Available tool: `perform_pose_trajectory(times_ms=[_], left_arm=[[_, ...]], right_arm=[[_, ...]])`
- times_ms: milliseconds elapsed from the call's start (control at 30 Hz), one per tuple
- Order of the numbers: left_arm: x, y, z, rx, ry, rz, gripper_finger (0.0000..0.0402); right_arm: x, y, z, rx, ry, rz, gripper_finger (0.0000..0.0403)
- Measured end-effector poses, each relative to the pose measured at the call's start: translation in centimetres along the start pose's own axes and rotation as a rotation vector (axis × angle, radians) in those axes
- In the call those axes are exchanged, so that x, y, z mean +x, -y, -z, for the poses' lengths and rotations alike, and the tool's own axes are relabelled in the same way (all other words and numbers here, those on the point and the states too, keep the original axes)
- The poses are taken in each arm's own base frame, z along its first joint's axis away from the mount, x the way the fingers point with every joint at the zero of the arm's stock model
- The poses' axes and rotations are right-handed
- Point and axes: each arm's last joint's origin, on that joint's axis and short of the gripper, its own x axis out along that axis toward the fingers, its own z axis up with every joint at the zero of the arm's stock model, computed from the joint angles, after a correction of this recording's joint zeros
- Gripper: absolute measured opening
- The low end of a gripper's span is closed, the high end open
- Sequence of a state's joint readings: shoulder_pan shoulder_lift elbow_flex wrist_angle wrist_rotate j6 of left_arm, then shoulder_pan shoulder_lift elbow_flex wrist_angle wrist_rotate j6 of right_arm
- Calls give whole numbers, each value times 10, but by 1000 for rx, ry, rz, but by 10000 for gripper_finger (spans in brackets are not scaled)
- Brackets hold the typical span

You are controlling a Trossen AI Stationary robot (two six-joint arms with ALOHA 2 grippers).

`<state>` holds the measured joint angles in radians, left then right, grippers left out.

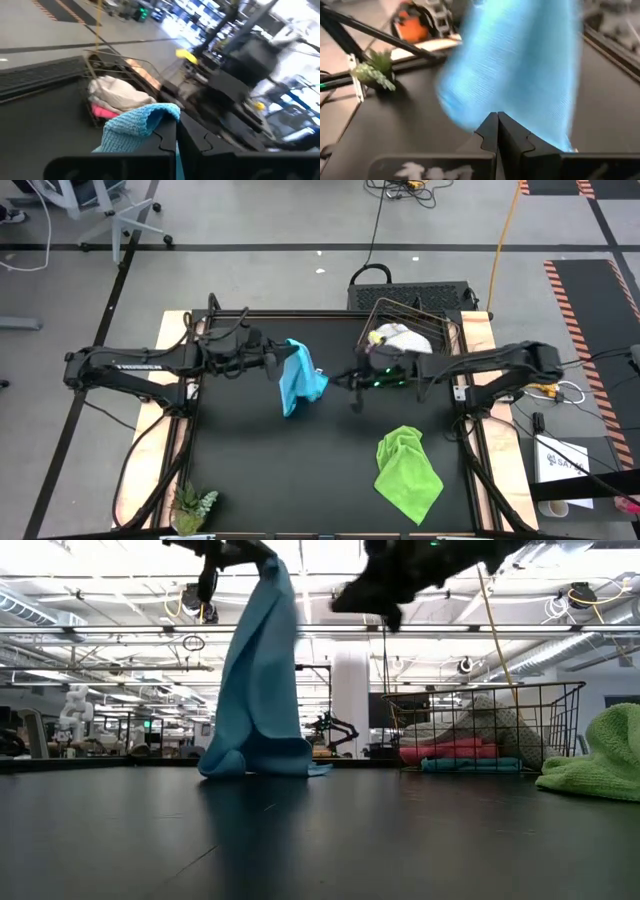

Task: Fold microfiber towels
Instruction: Fold the blue towel

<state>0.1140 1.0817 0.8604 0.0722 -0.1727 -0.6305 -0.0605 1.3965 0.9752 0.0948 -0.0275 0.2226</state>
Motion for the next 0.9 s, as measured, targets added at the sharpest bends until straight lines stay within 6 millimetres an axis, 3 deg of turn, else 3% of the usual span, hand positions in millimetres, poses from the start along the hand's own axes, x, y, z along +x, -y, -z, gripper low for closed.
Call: perform_pose_trajectory(times_ms=[133,367,733,900], left_arm=[[6,-8,0,43,44,-105,4],[17,-18,0,59,63,-173,7],[27,-21,2,68,56,-151,4],[27,-20,0,67,79,-135,9]], right_arm=[[23,-9,6,-67,80,42,0],[30,-10,14,-111,49,102,12],[40,0,20,-101,46,227,149],[58,7,31,-66,41,235,180]])
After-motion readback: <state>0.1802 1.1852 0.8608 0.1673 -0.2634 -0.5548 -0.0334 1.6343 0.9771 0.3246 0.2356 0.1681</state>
